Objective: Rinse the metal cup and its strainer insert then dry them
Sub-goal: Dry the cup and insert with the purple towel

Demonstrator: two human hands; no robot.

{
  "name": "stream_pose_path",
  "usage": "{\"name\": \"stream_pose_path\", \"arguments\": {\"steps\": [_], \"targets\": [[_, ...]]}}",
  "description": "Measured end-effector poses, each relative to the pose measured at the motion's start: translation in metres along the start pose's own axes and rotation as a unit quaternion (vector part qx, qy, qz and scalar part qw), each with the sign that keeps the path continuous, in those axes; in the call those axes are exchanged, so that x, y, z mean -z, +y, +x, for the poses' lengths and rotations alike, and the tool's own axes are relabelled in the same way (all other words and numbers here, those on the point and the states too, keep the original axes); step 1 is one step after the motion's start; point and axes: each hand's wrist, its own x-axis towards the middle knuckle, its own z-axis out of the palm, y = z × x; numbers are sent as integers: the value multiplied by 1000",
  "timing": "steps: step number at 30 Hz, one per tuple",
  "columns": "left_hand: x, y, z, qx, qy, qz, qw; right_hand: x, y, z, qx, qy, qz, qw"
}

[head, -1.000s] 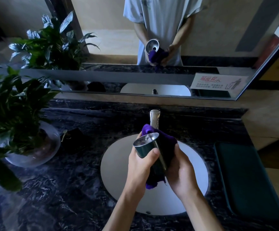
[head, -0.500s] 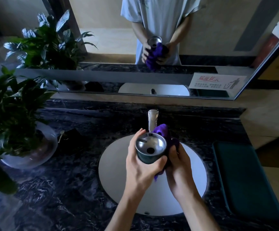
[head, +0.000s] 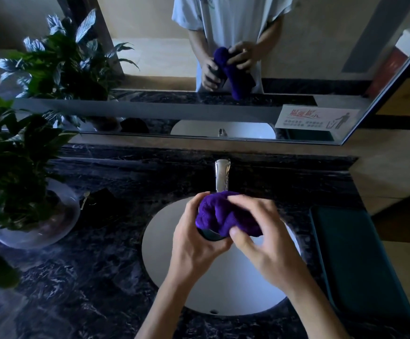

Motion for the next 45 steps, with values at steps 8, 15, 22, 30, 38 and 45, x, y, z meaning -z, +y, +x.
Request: {"name": "stream_pose_path", "arguments": {"steps": [8, 15, 22, 30, 38, 45], "targets": [[11, -5, 7, 3, -25, 33, 999, -1, -5, 14, -14, -77, -127, 989], [8, -4, -1, 4, -51, 85, 995, 2, 6, 18, -101, -116, -66, 986], [14, -13, -5, 22, -75, 102, 992, -3, 6, 12, -106, -167, -93, 976], [26, -8, 8, 44, -183, 99, 977, 4, 9, 13, -87, -191, -149, 966], [15, -12, -5, -12, -122, 118, 986, 6, 14, 13, -164, -128, 152, 966], [21, -16, -9, 3, -111, 8, 994, 25, 8, 13, -178, 41, 239, 954]]}}
